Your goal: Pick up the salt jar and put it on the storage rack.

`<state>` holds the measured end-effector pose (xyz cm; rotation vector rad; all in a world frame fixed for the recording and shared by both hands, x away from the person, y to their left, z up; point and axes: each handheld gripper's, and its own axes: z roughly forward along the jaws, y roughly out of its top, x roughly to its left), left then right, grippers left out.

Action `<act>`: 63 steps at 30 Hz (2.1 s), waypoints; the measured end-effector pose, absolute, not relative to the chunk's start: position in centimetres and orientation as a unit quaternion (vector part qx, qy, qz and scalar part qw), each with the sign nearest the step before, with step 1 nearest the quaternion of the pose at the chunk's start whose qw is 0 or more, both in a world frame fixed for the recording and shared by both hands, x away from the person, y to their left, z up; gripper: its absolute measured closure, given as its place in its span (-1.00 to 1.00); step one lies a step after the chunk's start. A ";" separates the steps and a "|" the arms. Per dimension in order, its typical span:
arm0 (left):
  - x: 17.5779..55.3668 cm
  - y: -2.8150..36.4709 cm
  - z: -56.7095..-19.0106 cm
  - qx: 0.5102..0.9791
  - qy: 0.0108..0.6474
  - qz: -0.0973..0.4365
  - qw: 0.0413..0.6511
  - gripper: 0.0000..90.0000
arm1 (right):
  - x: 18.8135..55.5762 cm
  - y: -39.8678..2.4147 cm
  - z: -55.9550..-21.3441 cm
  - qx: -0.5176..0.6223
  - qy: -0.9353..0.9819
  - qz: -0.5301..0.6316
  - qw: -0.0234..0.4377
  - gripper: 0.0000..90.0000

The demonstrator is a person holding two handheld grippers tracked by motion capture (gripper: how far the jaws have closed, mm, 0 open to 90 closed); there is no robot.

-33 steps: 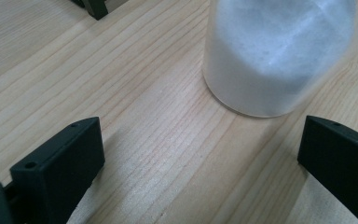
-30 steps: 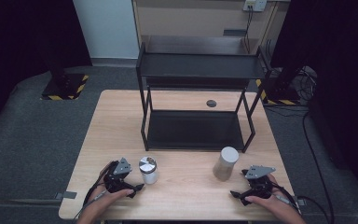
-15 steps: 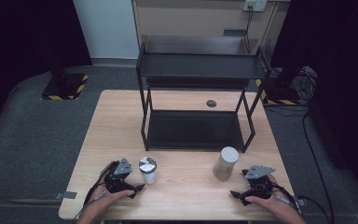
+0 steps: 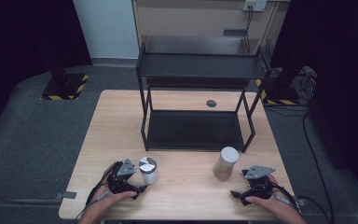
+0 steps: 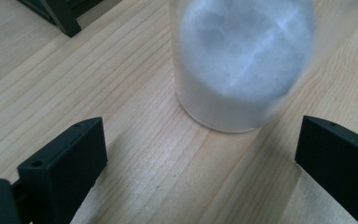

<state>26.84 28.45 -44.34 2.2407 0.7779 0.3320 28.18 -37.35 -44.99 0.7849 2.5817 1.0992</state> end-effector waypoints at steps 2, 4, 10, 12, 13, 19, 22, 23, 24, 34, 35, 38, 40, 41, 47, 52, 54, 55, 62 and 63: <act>26.8 28.5 -44.3 0.871 0.300 0.128 0.369 -0.98 | 28.2 -37.3 -45.0 0.268 0.880 0.375 0.114 -0.97; 26.7 28.4 -44.2 0.870 0.298 0.129 0.370 -0.98 | 28.2 -37.3 -45.0 0.268 0.880 0.375 0.114 -0.97; 26.6 28.1 -43.9 0.869 0.291 0.130 0.379 -0.98 | 28.2 -37.3 -45.0 0.268 0.880 0.375 0.114 -0.97; 26.6 28.1 -43.8 0.869 0.289 0.130 0.379 -0.98 | 28.2 -37.3 -45.0 0.268 0.880 0.375 0.114 -0.97; 26.5 28.0 -43.8 0.869 0.288 0.130 0.380 -0.98 | 28.2 -37.3 -45.0 0.268 0.880 0.375 0.114 -0.97; 26.5 27.6 -43.5 0.870 0.280 0.131 0.383 -0.98 | 28.2 -37.3 -45.0 0.268 0.880 0.375 0.114 -0.97; 26.5 27.4 -43.4 0.871 0.278 0.131 0.384 -0.98 | 28.2 -37.3 -45.0 0.268 0.880 0.375 0.114 -0.97; 26.5 27.4 -43.4 0.871 0.278 0.131 0.384 -0.98 | 28.2 -37.3 -45.0 0.268 0.880 0.375 0.114 -0.97; 26.5 27.3 -43.4 0.871 0.278 0.131 0.385 -0.98 | 28.2 -37.3 -45.0 0.268 0.880 0.375 0.114 -0.97; 26.6 26.9 -43.4 0.866 0.281 0.132 0.392 -0.98 | 28.2 -37.3 -45.0 0.268 0.880 0.375 0.114 -0.97; 26.7 26.9 -43.4 0.866 0.281 0.132 0.392 -0.98 | 28.2 -37.3 -45.0 0.268 0.880 0.375 0.114 -0.97; 26.8 26.8 -43.5 0.864 0.285 0.131 0.393 -0.98 | 28.2 -37.3 -45.0 0.268 0.880 0.375 0.114 -0.97; 26.8 26.7 -43.5 0.863 0.285 0.130 0.396 -0.98 | 28.2 -37.3 -45.0 0.268 0.880 0.375 0.114 -0.97; 26.8 26.7 -43.5 0.862 0.285 0.131 0.398 -0.98 | 28.2 -37.3 -45.0 0.268 0.880 0.375 0.114 -0.97; 27.0 26.6 -43.6 0.860 0.286 0.129 0.402 -0.98 | 28.2 -37.3 -45.0 0.268 0.880 0.375 0.114 -0.97; 27.1 26.7 -43.7 0.855 0.289 0.128 0.410 -0.94 | 28.2 -37.3 -45.0 0.268 0.880 0.375 0.114 -0.97; 27.0 26.8 -43.8 0.852 0.292 0.130 0.414 -0.92 | 28.2 -37.3 -45.0 0.268 0.880 0.375 0.114 -0.97; 27.0 26.9 -43.8 0.850 0.294 0.130 0.417 -0.91 | 28.2 -37.3 -45.0 0.268 0.880 0.375 0.114 -0.97; 27.1 27.1 -44.0 0.843 0.300 0.127 0.428 -0.84 | 28.2 -37.3 -45.0 0.268 0.880 0.375 0.114 -0.97; 27.2 27.1 -44.0 0.843 0.300 0.128 0.428 -0.84 | 28.2 -37.3 -45.0 0.268 0.880 0.375 0.114 -0.97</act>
